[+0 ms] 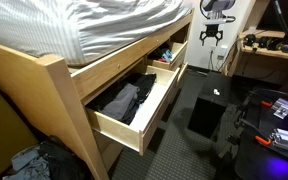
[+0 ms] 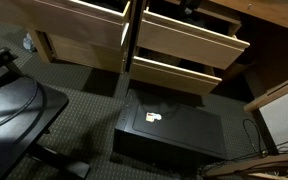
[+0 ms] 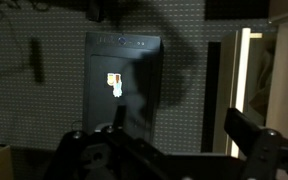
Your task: Close the top right drawer
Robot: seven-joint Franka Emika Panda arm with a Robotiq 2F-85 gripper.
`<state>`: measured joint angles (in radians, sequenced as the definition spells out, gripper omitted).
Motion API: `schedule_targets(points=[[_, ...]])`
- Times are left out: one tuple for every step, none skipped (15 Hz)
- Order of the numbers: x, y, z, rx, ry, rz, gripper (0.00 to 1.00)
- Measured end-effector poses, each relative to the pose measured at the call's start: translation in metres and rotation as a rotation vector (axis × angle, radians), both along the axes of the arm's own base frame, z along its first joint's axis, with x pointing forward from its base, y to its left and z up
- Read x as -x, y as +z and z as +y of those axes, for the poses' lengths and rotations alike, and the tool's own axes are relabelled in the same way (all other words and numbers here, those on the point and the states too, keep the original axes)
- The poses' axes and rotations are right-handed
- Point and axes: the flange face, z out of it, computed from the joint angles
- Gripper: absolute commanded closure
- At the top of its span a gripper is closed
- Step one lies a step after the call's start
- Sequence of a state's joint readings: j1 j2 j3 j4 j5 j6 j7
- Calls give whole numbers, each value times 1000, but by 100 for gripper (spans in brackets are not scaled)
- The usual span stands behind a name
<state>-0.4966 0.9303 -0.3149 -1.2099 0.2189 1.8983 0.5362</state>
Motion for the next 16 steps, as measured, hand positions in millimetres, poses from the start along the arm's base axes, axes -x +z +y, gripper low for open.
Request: schedule_targets(points=[[5,-24,-7,-20,42,36,0],[11,-44,-15,-29,75,86,0],[17,-59,-25,-5,74,136,0],[22,-70,-35,35,47,175,0],[24,-77,-43,63,27,195,0],[24,-79,-46,77,20,202,0],[22,-79,-48,86,16,203,0],[20,-77,-48,90,14,202,0],[19,-76,-48,91,15,200,0],[18,-78,-46,89,18,202,0],[13,-83,-38,72,0,205,0],[4,-95,-24,43,-23,202,0],[-8,-112,-8,18,-46,187,0],[-20,-129,8,-6,-70,168,0],[-31,-146,23,-31,-88,139,0],[-43,-160,35,-48,-102,96,0]])
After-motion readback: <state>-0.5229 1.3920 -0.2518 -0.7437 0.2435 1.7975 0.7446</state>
